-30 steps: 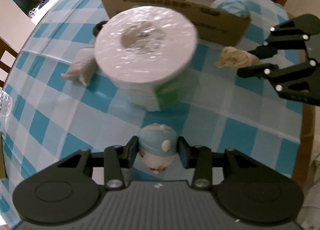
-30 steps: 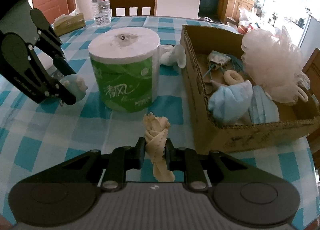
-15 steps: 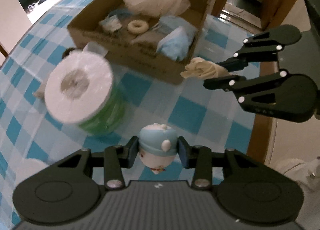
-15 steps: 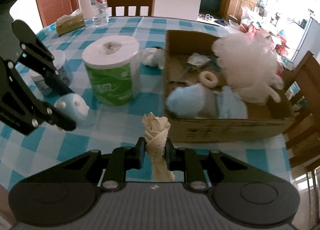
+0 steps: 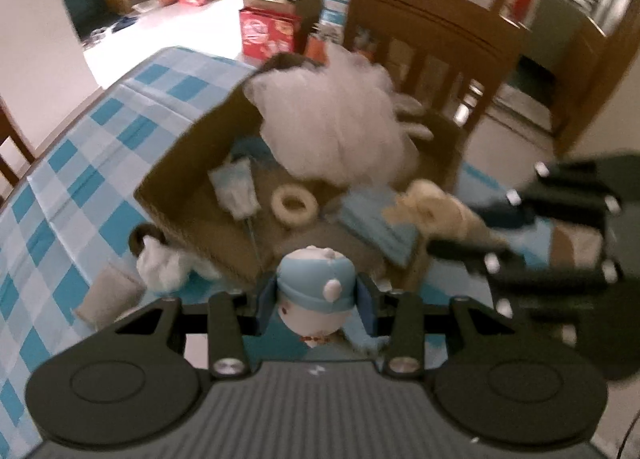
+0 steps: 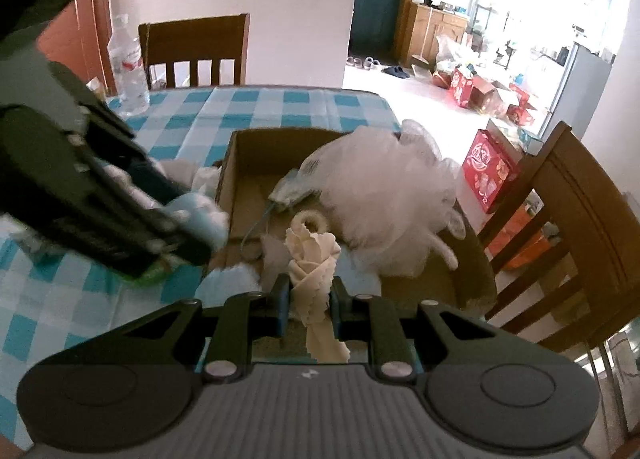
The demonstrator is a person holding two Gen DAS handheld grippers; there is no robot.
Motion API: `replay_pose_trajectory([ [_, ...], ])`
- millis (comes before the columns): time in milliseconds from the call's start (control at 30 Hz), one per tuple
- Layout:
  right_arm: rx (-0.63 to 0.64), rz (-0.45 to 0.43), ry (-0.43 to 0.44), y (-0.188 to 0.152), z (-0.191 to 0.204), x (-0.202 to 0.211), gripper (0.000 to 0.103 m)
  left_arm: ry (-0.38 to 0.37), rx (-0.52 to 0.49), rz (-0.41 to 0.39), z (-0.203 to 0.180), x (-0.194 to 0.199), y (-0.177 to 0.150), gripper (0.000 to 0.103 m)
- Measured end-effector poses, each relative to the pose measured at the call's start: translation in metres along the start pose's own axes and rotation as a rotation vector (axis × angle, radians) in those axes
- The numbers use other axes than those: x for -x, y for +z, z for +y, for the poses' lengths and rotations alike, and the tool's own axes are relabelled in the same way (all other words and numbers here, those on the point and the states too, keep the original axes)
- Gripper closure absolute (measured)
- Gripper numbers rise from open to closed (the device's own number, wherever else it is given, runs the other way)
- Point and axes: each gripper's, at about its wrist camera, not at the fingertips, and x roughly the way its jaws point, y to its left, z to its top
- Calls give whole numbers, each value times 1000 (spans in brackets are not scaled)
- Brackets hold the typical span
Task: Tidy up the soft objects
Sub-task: 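Carry figurine and cloth into the cardboard box and open both tools, then move both tools back toward the grey fabric sachet and white tissue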
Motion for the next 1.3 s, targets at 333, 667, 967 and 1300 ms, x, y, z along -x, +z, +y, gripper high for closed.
replay_pose_trajectory([
  [333, 8, -4, 14, 20, -18, -23, 79, 92, 192, -126, 29, -12, 24, 7],
  [667, -14, 2, 49, 37, -25, -45, 44, 146, 258, -127, 45, 14, 8, 7],
  [967, -36, -36, 51, 52, -18, -45, 0, 190, 279, -140, 60, 40, -9, 6],
  [1300, -22, 9, 55, 64, -1, -36, 0, 226, 273, -146, 79, 69, -34, 5],
])
